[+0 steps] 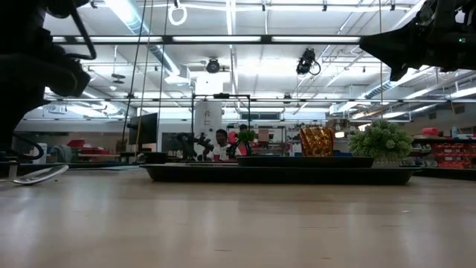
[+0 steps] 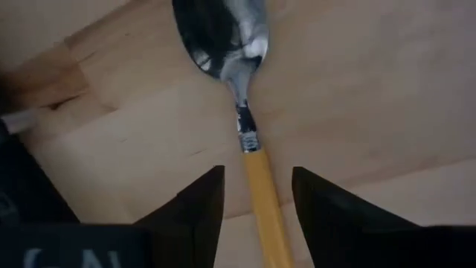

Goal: Pick and place plate/cup/fork/spoon on tray
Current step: Put the yellow spoon to the left of the orange fork on the black tray

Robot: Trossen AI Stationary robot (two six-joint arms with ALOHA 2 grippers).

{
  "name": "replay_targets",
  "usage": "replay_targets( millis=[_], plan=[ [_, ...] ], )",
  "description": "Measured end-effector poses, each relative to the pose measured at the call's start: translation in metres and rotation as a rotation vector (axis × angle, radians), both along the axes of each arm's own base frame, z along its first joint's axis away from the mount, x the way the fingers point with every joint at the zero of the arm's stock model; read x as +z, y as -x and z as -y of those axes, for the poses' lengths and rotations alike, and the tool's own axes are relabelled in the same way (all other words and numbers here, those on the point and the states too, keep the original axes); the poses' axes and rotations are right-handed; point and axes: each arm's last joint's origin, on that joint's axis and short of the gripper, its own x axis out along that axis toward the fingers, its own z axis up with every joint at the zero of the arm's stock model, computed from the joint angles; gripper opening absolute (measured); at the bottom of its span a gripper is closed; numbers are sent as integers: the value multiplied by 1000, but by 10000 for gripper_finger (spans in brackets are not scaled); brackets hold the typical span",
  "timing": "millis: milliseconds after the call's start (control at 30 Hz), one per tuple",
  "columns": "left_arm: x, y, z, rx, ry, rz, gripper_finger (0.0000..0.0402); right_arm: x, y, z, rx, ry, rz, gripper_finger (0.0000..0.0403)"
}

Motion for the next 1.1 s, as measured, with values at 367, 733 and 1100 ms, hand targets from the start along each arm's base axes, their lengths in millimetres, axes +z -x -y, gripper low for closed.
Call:
replay_targets(
  millis=[367, 733, 1100],
  plan=[
    [-29, 10, -2, 26, 32, 37, 143, 0, 0, 0, 0, 0, 0, 68],
    [-32, 11, -2, 37, 65, 48, 141, 0, 0, 0, 0, 0, 0, 68],
    [-32, 10, -1, 40, 75, 59, 75, 0, 0, 0, 0, 0, 0, 68]
  ],
)
